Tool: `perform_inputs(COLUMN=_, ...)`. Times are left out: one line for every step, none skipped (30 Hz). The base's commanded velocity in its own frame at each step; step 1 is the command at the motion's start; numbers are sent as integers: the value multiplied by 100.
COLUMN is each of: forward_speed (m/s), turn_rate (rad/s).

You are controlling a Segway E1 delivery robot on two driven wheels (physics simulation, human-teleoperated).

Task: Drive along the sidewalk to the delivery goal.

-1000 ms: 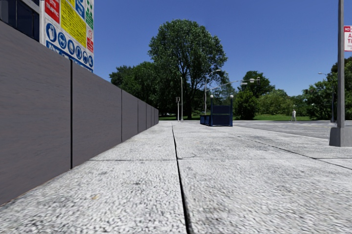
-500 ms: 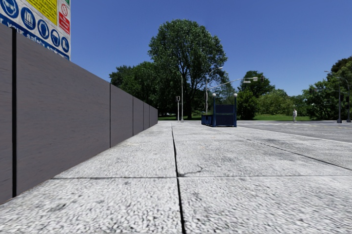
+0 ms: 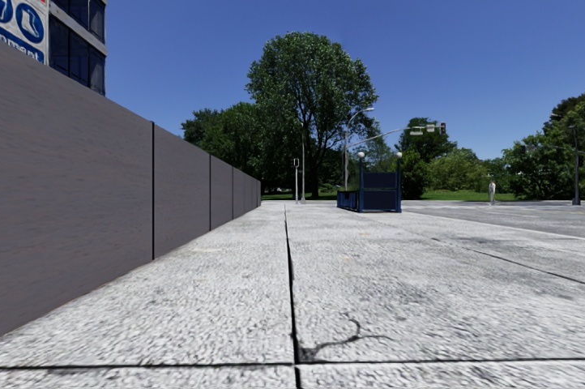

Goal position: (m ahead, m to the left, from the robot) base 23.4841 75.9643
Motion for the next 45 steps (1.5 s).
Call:
perform_inputs(forward_speed=200, turn_rate=0)
perform_inputs(forward_speed=200, turn_rate=0)
perform_inputs(forward_speed=200, turn_rate=0)
perform_inputs(forward_speed=200, turn_rate=0)
perform_inputs(forward_speed=200, turn_rate=0)
perform_inputs(forward_speed=200, turn_rate=0)
perform_inputs(forward_speed=200, turn_rate=0)
perform_inputs(forward_speed=200, turn_rate=0)
perform_inputs(forward_speed=200, turn_rate=0)
perform_inputs(forward_speed=200, turn_rate=0)
perform_inputs(forward_speed=200, turn_rate=0)
perform_inputs(forward_speed=200, turn_rate=0)
perform_inputs(forward_speed=200, turn_rate=0)
perform_inputs(forward_speed=200, turn_rate=0)
perform_inputs(forward_speed=200, turn_rate=0)
perform_inputs(forward_speed=200, turn_rate=0)
perform_inputs(forward_speed=200, turn_rate=0)
perform_inputs(forward_speed=200, turn_rate=0)
perform_inputs(forward_speed=200, turn_rate=0)
perform_inputs(forward_speed=200, turn_rate=0)
perform_inputs(forward_speed=200, turn_rate=0)
perform_inputs(forward_speed=200, turn_rate=0)
perform_inputs(forward_speed=200, turn_rate=0)
perform_inputs(forward_speed=200, turn_rate=0)
perform_inputs(forward_speed=200, turn_rate=0)
perform_inputs(forward_speed=200, turn_rate=0)
perform_inputs(forward_speed=200, turn_rate=0)
perform_inputs(forward_speed=200, turn_rate=0)
perform_inputs(forward_speed=200, turn_rate=1)
perform_inputs(forward_speed=200, turn_rate=1)
perform_inputs(forward_speed=200, turn_rate=12)
perform_inputs(forward_speed=200, turn_rate=17)
perform_inputs(forward_speed=200, turn_rate=19)
perform_inputs(forward_speed=200, turn_rate=19)
perform_inputs(forward_speed=200, turn_rate=19)
perform_inputs(forward_speed=200, turn_rate=19)
perform_inputs(forward_speed=200, turn_rate=19)
perform_inputs(forward_speed=200, turn_rate=19)
perform_inputs(forward_speed=200, turn_rate=19)
perform_inputs(forward_speed=200, turn_rate=19)
perform_inputs(forward_speed=200, turn_rate=17)
perform_inputs(forward_speed=200, turn_rate=0)
perform_inputs(forward_speed=200, turn_rate=0)
perform_inputs(forward_speed=200, turn_rate=0)
perform_inputs(forward_speed=200, turn_rate=0)
